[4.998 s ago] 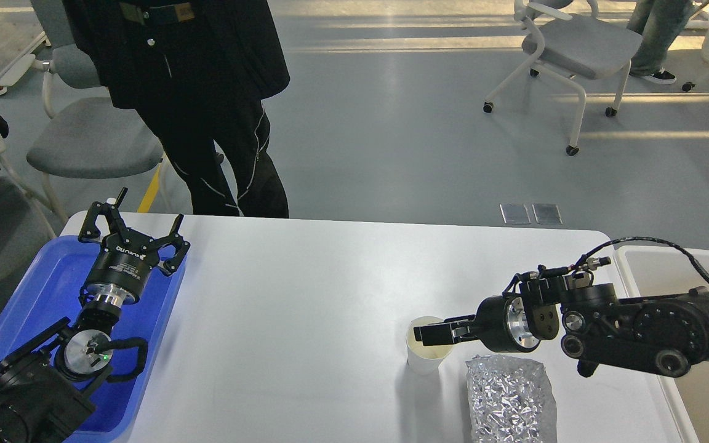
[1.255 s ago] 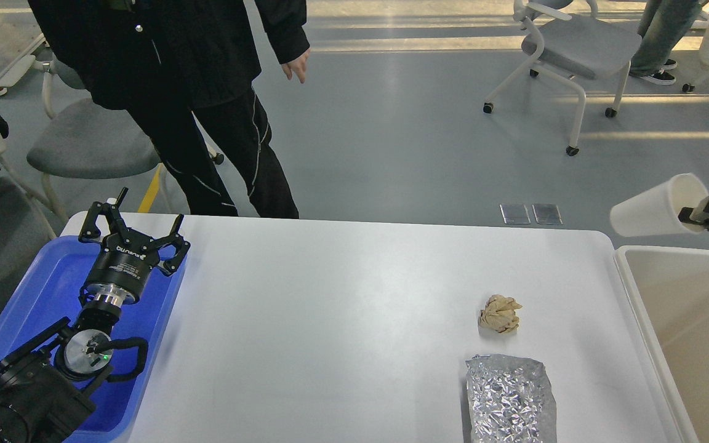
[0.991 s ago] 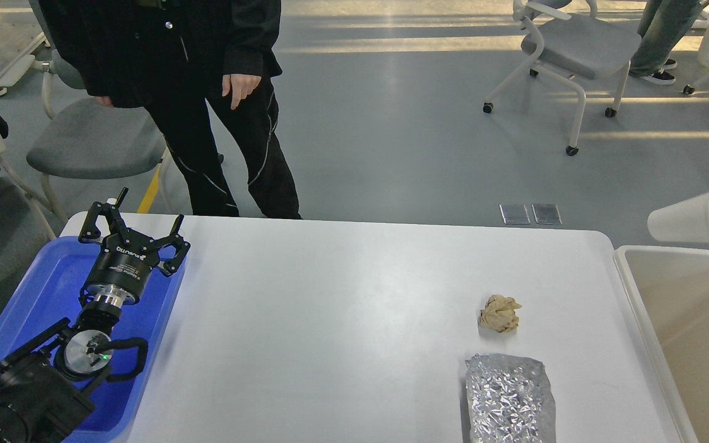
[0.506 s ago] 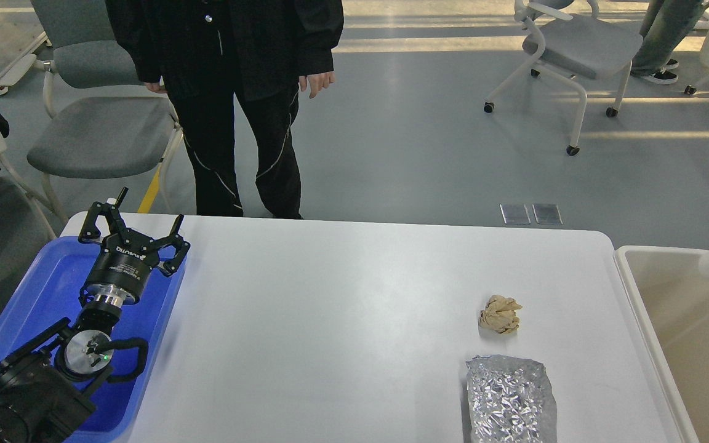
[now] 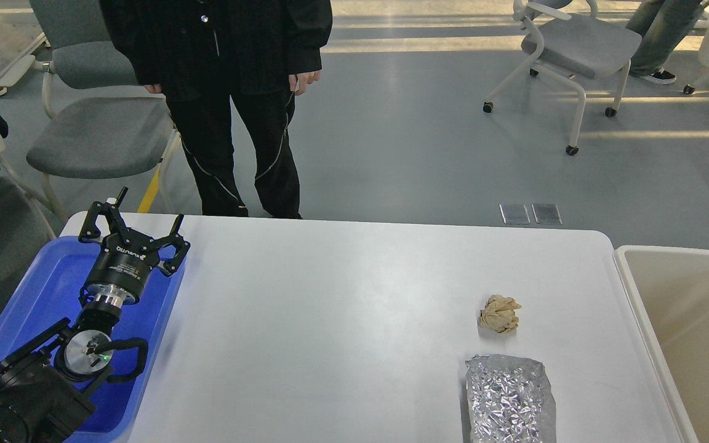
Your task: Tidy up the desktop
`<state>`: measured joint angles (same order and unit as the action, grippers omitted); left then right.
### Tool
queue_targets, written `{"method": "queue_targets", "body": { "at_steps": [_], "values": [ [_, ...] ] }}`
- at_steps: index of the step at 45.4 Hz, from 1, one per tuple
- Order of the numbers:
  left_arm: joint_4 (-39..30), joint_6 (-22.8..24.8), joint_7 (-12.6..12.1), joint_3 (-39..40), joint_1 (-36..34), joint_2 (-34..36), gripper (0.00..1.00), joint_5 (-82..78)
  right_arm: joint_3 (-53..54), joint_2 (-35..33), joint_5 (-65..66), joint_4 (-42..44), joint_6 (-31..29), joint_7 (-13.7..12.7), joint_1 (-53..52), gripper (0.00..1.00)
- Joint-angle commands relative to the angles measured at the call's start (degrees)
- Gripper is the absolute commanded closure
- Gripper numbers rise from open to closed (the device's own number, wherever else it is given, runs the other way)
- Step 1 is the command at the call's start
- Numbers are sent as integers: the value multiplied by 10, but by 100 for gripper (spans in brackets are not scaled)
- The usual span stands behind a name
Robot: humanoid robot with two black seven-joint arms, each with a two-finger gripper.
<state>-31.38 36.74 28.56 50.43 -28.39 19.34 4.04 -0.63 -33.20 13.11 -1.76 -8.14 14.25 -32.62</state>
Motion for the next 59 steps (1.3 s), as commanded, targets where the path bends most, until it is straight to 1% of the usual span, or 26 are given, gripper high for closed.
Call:
{"method": "queue_targets", "body": {
  "at_steps": [1, 28, 29, 30, 32, 34, 35, 36, 37, 38, 43, 51, 59],
  "values": [
    [0, 0, 0, 0, 0, 0, 0, 0, 5, 26, -10, 32, 37, -1, 16, 100],
    [0, 0, 0, 0, 0, 0, 0, 0, 7, 29, -11, 33, 52, -1, 34, 100],
    [0, 0, 0, 0, 0, 0, 0, 0, 8, 29, -11, 33, 52, 0, 34, 94],
    [0, 0, 0, 0, 0, 0, 0, 0, 8, 29, -11, 33, 52, 0, 34, 84],
    [0, 0, 0, 0, 0, 0, 0, 0, 8, 28, -11, 34, 54, 0, 34, 58],
    [0, 0, 0, 0, 0, 0, 0, 0, 9, 29, -12, 34, 63, 1, 34, 31],
    [0, 0, 0, 0, 0, 0, 0, 0, 9, 29, -15, 34, 72, 0, 34, 20],
    [0, 0, 0, 0, 0, 0, 0, 0, 9, 30, -19, 34, 81, 1, 35, 11],
    [0, 0, 0, 0, 0, 0, 0, 0, 9, 31, -22, 34, 93, 0, 37, 4],
    [0, 0, 0, 0, 0, 0, 0, 0, 9, 33, -24, 33, 104, 0, 40, 1],
    [0, 0, 0, -1, 0, 0, 0, 0, 10, 40, -27, 34, 142, 0, 39, 1],
    [0, 0, 0, -1, 0, 0, 0, 0, 10, 33, -27, 34, 146, 0, 33, 0],
    [0, 0, 0, 0, 0, 0, 0, 0, 6, 40, -26, 34, 149, 1, 34, 0]
  ]
}}
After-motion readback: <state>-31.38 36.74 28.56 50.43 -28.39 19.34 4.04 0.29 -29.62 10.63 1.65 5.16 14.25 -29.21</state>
